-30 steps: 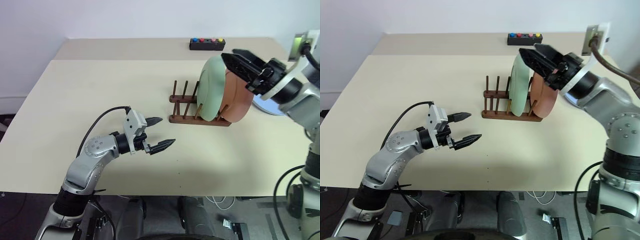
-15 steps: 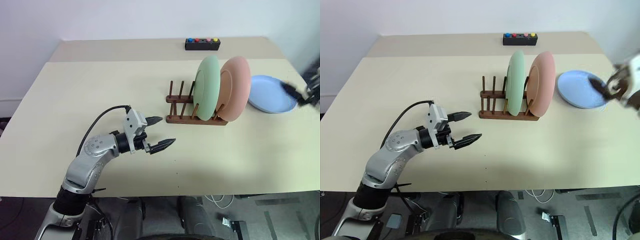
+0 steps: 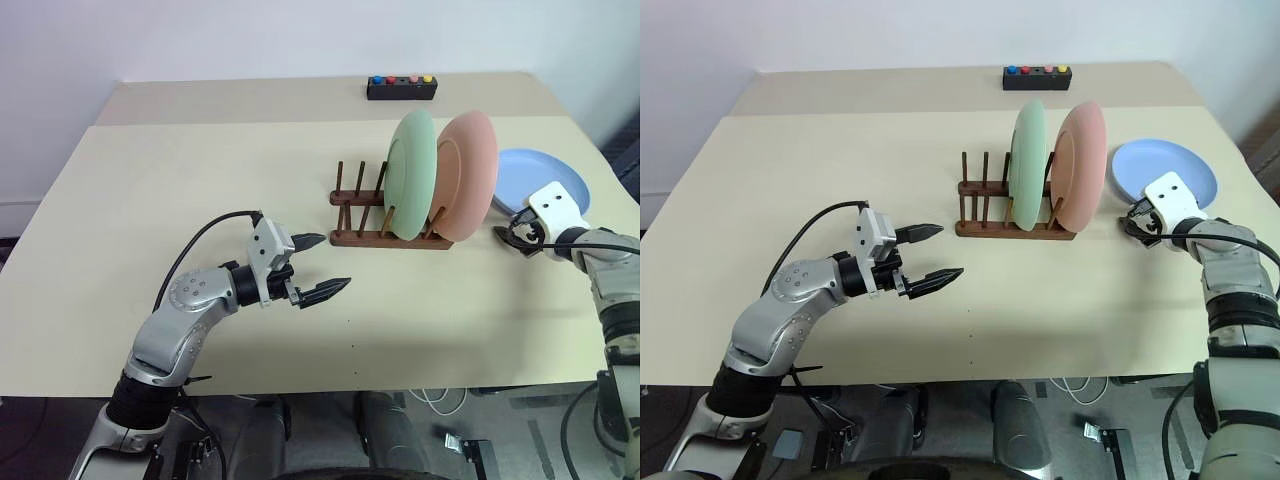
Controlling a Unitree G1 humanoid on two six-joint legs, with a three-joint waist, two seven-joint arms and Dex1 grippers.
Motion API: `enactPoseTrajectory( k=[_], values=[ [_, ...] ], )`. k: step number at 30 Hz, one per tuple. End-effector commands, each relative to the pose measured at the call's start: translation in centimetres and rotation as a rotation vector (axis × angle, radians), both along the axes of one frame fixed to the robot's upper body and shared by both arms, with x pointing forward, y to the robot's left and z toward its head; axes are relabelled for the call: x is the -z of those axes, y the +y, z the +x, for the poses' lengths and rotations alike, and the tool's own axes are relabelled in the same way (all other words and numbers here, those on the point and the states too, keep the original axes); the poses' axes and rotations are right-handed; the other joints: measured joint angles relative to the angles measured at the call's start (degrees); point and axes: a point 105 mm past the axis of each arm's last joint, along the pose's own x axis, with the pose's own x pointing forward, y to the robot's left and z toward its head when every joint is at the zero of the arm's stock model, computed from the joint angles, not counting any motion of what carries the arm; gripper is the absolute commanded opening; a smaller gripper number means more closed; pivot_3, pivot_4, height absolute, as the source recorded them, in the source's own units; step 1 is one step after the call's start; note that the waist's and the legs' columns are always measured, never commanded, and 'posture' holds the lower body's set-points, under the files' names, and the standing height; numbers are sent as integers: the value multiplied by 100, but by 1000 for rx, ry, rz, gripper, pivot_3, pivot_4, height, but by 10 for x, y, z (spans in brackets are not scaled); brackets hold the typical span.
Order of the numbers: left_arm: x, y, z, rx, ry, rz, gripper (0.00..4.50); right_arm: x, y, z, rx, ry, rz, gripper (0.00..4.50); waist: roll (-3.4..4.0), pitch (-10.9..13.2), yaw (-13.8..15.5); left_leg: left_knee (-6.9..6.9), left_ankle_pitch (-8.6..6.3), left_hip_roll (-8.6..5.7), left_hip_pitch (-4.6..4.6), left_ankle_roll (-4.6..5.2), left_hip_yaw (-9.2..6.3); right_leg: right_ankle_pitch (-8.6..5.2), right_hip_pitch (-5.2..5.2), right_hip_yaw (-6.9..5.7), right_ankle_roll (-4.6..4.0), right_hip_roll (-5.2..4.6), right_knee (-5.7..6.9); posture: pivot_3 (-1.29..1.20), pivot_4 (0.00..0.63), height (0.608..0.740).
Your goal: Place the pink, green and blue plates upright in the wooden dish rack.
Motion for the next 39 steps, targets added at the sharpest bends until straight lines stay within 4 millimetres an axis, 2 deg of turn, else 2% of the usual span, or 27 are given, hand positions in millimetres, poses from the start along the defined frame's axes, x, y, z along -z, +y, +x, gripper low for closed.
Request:
enactPoseTrajectory(
  k=[1,7,10,12,13,18,19,21,22,24,27,28,29,30,32,34,37,39],
  values=[
    [-8,1,-2,-1,-51,-2,4500,3,1,6,-6,2,-53,3046,-1,0,-2,0,0,0,3,0,0,0,2,0,0,0,0,0,150,730],
    [-8,2,-4,-6,-50,-2,4500,13,-1,6,12,7,-115,45,-1,0,10,1,0,-1,6,0,-1,0,8,0,0,-2,0,0,150,730],
    [-7,1,-5,-2,-47,-3,4500,14,0,5,17,-19,-121,45,-4,-3,6,0,0,-1,9,0,-2,0,10,-1,0,0,0,0,150,730],
    [-7,1,-5,2,-47,-2,4500,6,-5,6,44,-71,-175,45,-4,-3,10,0,0,-1,11,0,-4,0,14,-1,0,-1,0,0,150,730],
    [-7,1,-5,3,-46,-2,4500,-5,-10,7,67,-128,-232,45,-4,-3,10,1,0,-2,10,0,-3,0,14,-1,0,-2,0,0,150,730],
    [-7,0,-7,9,-40,-5,4500,-73,-22,7,167,-425,-393,45,9,3,3,-1,0,-3,7,0,-1,0,6,3,-1,-2,1,0,150,730],
    [-6,0,-8,11,-35,-8,4500,-102,-22,5,195,-544,-387,45,10,3,0,-2,0,-3,6,0,-1,0,4,3,0,-2,2,0,150,730],
    [-5,-1,-9,15,-29,-10,4500,-144,-17,-3,215,-711,-373,45,14,3,-10,-6,0,-3,6,0,-1,0,0,3,0,-2,4,0,150,730],
    [-5,-2,-9,17,-30,-10,4500,-166,-9,-8,192,-792,-378,45,14,3,-7,-6,0,-2,7,0,0,0,-1,3,1,-1,5,0,150,730],
    [-5,-2,-9,19,-32,-10,4500,-193,7,-16,140,-891,-399,45,14,3,-8,-7,0,-2,7,0,-1,0,-1,3,1,0,6,0,150,730],
    [-5,-4,-9,24,-27,-14,4500,-228,50,-24,-19,-1009,-388,45,14,3,-12,-5,0,-1,8,0,-1,0,0,3,1,0,6,0,150,730],
    [-5,-4,-9,25,-27,-14,4500,-236,67,-27,-85,-1039,-354,45,14,3,-6,-5,0,-1,8,0,-1,0,1,3,1,0,6,0,150,730],
    [-5,-4,-9,26,-26,-15,4500,-245,97,-33,-211,-1071,-273,45,14,3,-7,-5,0,-1,8,0,-1,0,1,3,1,0,6,0,150,730],
    [-5,-5,-10,27,-26,-16,4500,-250,118,-39,-304,-1087,-215,45,14,3,-17,-5,0,-1,8,0,-1,0,1,3,1,0,6,0,150,730],
    [-5,-4,-9,20,-28,-20,4500,-255,168,-56,-534,-1082,-38,45,14,3,-20,-6,0,1,9,0,-2,1,1,2,2,1,6,0,150,730],
    [-6,0,-8,1,-26,-29,4500,-249,209,-73,-733,-1006,127,45,13,3,0,-7,0,2,8,0,-9,1,1,-1,2,2,14,0,150,730],
    [-3,7,-8,-31,-22,-25,4500,-236,246,-100,-961,-842,390,45,12,4,58,-1,0,2,-2,0,-23,1,1,-14,2,-1,14,0,150,730],
    [-1,11,-7,-47,-20,-17,4500,-231,261,-115,-1058,-756,505,45,10,4,112,4,0,1,-10,1,-29,1,1,-21,1,-3,13,0,150,730]
  ],
)
